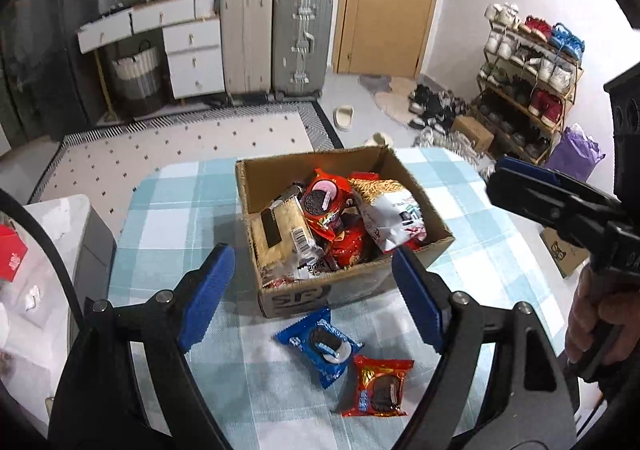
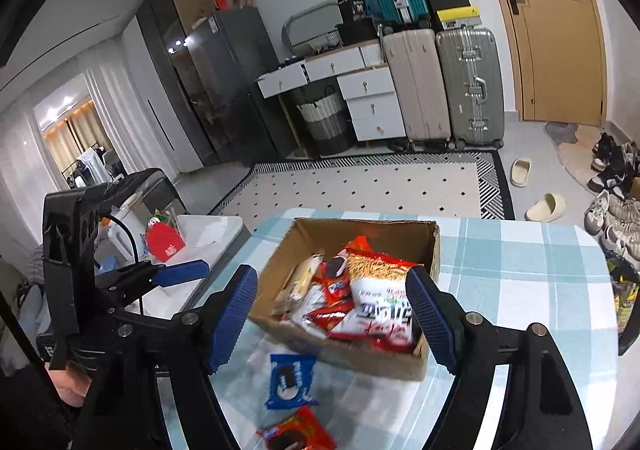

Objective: Organize snacks
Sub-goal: 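Open both grippers and withdraw them from the box, then grasp the red Oreo pack with the right gripper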

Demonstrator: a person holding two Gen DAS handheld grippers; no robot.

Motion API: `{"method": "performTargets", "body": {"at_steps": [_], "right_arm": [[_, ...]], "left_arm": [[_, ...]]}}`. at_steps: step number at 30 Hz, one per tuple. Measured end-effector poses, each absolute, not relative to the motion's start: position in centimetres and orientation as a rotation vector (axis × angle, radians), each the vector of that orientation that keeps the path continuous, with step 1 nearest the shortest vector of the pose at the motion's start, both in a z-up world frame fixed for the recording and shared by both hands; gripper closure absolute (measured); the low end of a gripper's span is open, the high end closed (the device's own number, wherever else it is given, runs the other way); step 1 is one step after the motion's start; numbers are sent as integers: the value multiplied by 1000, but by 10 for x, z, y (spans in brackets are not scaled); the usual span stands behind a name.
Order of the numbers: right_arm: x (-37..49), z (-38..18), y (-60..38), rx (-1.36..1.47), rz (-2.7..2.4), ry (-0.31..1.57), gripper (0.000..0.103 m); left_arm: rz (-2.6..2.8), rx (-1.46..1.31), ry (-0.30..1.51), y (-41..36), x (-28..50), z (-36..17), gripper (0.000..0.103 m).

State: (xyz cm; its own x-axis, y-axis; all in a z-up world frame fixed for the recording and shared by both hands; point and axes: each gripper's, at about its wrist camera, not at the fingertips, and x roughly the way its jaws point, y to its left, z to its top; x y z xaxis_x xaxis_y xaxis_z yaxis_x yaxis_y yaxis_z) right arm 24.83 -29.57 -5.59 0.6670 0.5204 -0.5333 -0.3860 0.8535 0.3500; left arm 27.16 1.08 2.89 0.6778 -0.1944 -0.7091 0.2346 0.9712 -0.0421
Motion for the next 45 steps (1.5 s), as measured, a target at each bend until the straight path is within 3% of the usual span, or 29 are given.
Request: {"method": "performTargets", "body": {"at_steps": [3,9,12,14,27,45], "right_arm": [[219,-49,-300,247,525,619,17],[168,-49,-303,252,516,537,15],[140,-55,-304,251,511,477,8],[122,-61,-304,259,518,449,8],[66,-117,-288,244,508,434,5],[71,-191,-281,248,475,561,3]], "left_arm": [[-227,39,729,14,243,39,21],[-177,31,625,18,191,55,16],[-167,33,579,19,167,58,14],[-152,32,550,20,149,59,1],[-92,-8,467,35,92,38,1],[-20,13,558,57,99,-69,1]]}}
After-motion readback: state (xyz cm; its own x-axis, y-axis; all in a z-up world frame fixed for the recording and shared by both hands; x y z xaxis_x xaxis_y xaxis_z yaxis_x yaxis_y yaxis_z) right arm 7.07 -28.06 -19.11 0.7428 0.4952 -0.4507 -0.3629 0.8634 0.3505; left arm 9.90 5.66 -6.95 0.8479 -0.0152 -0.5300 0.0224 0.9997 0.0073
